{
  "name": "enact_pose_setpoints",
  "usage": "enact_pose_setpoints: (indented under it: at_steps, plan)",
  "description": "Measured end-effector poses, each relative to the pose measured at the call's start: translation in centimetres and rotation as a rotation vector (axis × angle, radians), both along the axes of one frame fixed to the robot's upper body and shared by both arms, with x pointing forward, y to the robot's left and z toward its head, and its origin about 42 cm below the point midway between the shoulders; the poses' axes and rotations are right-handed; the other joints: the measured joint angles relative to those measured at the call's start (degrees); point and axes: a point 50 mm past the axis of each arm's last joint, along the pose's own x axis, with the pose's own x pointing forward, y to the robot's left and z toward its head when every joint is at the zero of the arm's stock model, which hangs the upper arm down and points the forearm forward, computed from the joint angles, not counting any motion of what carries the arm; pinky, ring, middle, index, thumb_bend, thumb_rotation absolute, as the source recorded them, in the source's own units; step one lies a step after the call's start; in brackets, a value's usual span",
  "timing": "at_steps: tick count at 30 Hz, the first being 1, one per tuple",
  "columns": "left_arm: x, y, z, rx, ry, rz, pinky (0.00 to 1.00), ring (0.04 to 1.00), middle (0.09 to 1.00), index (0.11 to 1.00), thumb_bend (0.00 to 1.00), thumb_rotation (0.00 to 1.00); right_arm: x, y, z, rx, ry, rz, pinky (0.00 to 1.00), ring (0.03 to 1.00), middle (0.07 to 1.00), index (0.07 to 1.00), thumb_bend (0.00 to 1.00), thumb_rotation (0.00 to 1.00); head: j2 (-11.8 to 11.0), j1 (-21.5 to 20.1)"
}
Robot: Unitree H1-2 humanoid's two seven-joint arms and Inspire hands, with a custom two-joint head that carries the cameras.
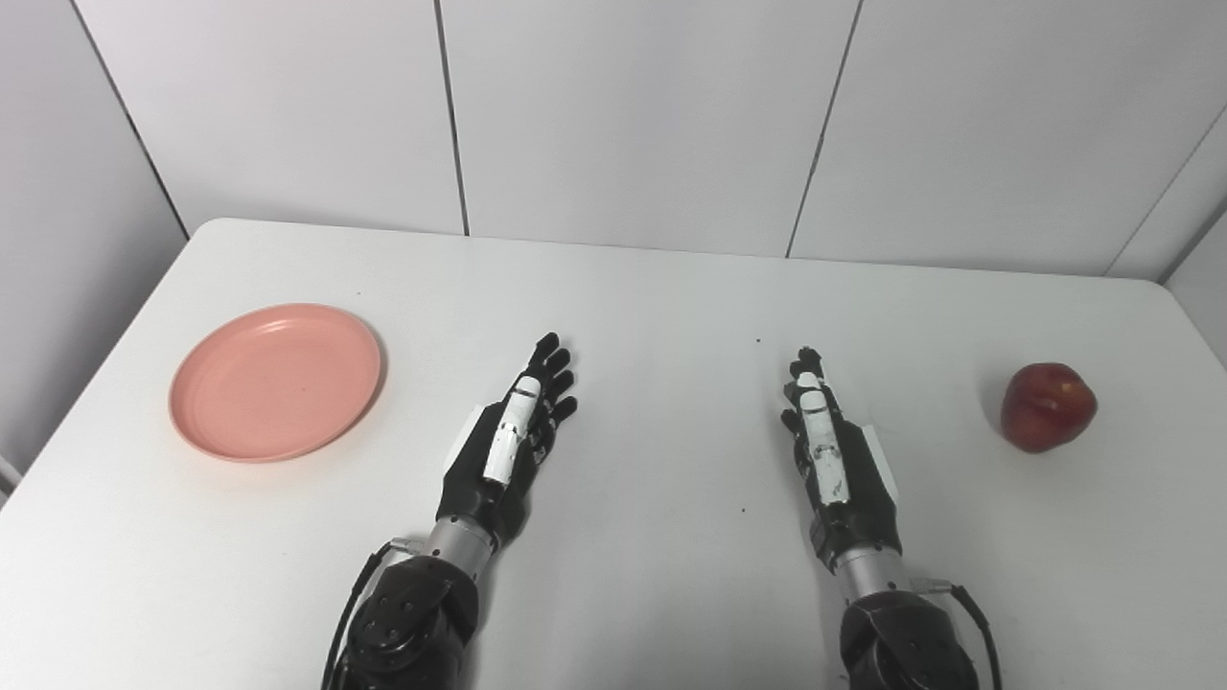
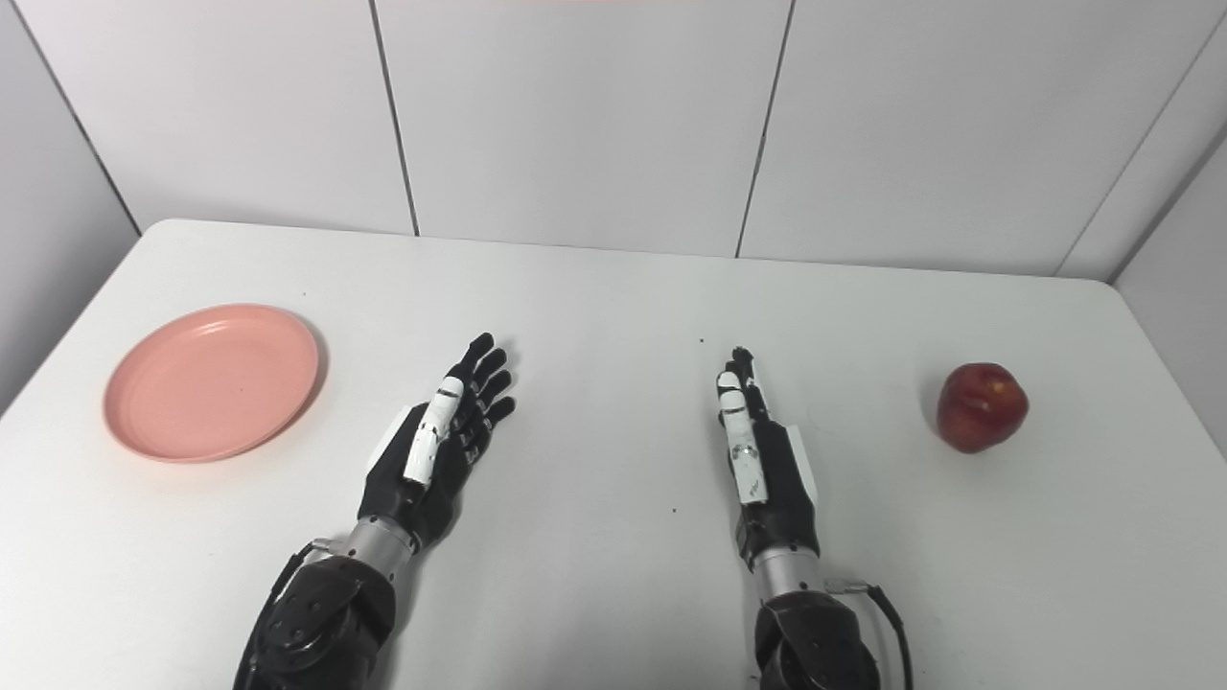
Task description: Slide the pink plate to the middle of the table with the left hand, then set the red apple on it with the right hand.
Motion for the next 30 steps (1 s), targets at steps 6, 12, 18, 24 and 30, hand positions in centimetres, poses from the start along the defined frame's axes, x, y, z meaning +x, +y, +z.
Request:
enact_pose_setpoints:
  at_steps: [6, 12, 18, 24, 30]
  plan:
    - [-0.1, -0.7, 0.0, 0.007, -0.002, 0.006, 1.0, 0.98, 0.988, 0.979, 0.38, 1.0, 0.0, -0.9, -0.1, 0.024, -0.008, -0.012, 1.0, 1.0, 1.0, 1.0, 0.22, 1.0, -1.84, 4.74]
    - [-0.1, -1.6, -0.3, -0.012, -0.007, 0.007, 1.0, 0.987, 0.996, 0.985, 0.38, 1.0, -0.2, -2.0, -0.7, 0.032, -0.018, -0.013, 1.0, 1.0, 1.0, 1.0, 0.19, 1.0, -3.08, 8.26]
    - [-0.2, -2.5, -0.5, -0.019, -0.019, -0.024, 1.0, 0.992, 1.0, 0.99, 0.38, 1.0, -0.2, -2.3, -0.9, 0.056, -0.029, 0.001, 1.0, 1.0, 1.0, 1.0, 0.18, 1.0, -3.25, 8.97]
    - [-0.2, -2.6, -0.6, -0.021, -0.018, -0.025, 1.0, 0.988, 0.999, 0.987, 0.39, 1.0, -0.2, -2.5, -1.1, 0.035, -0.023, 0.008, 1.0, 1.0, 1.0, 1.0, 0.17, 1.0, -3.52, 8.88]
    - [-0.2, -2.6, -0.6, -0.02, -0.017, -0.027, 1.0, 0.985, 0.995, 0.985, 0.39, 1.0, -0.2, -2.4, -1.0, 0.029, -0.037, 0.01, 1.0, 1.0, 1.0, 1.0, 0.16, 1.0, -3.69, 8.8]
